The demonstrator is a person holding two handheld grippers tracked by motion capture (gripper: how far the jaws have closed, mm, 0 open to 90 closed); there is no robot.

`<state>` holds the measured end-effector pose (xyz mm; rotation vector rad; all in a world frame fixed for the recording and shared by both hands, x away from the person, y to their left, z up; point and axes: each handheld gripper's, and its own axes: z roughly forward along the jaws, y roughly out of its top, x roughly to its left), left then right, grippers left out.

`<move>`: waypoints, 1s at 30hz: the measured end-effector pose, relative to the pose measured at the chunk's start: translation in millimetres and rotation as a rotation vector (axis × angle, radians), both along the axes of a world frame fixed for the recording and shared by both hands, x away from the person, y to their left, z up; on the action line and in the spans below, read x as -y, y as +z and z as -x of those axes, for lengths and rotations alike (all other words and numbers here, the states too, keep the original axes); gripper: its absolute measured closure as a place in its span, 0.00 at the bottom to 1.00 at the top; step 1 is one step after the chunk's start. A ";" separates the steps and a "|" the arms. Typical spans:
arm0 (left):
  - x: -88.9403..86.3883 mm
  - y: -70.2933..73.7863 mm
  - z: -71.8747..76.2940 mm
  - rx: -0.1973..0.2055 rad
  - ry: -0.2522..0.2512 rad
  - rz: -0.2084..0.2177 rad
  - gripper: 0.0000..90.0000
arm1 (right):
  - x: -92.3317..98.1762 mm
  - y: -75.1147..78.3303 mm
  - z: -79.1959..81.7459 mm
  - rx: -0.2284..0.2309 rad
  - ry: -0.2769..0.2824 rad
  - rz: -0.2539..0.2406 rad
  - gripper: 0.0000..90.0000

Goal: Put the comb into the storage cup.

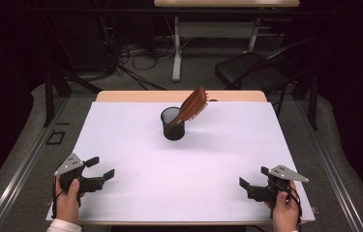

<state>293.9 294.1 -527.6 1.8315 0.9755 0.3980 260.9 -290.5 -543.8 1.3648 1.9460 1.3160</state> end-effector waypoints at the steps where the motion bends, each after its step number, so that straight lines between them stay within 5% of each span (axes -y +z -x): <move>1: -0.5 -0.8 -0.1 -0.001 0.001 0.000 0.18 | 0.7 -0.4 -0.2 0.003 -0.005 -0.005 0.03; 30: -9.3 -9.1 -4.0 -0.027 0.034 0.010 0.18 | 19.8 -5.5 -1.7 -0.024 -0.082 -0.064 0.04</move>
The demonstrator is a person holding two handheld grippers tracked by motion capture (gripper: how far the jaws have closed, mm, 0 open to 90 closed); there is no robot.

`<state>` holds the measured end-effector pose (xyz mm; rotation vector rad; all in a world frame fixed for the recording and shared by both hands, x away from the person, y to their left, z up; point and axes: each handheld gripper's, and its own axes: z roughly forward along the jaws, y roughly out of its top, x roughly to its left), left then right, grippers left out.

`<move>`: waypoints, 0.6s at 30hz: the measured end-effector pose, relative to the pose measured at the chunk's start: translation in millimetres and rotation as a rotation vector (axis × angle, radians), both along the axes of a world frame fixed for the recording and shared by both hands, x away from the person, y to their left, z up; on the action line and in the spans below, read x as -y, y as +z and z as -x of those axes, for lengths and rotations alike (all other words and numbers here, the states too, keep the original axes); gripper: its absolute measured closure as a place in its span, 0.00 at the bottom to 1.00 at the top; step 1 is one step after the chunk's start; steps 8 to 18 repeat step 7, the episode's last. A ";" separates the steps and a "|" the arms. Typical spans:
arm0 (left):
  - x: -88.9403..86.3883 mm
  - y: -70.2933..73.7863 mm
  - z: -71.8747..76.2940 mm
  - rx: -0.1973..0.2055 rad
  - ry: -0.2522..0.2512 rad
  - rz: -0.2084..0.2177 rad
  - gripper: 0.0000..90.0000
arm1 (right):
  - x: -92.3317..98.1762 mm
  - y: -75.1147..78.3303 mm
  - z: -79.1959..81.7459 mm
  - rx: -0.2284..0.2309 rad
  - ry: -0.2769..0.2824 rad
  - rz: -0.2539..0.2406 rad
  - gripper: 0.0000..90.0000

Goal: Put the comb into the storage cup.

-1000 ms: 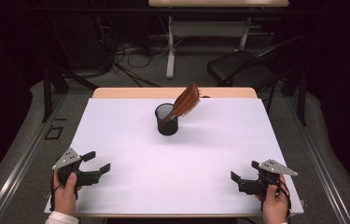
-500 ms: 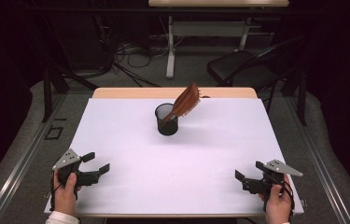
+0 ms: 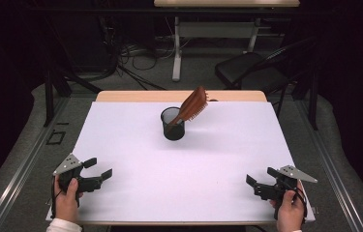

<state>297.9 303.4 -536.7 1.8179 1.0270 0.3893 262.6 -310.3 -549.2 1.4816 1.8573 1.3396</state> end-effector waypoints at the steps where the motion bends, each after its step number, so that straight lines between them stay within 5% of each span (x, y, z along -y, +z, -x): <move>1: -0.4 0.1 -0.2 0.000 -0.001 0.001 0.18 | 0.2 -0.4 -0.3 0.001 -0.005 -0.008 0.04; 18: -3.0 1.9 -0.1 0.004 0.006 0.010 0.18 | 2.5 -0.6 0.6 -0.003 -0.018 -0.023 0.04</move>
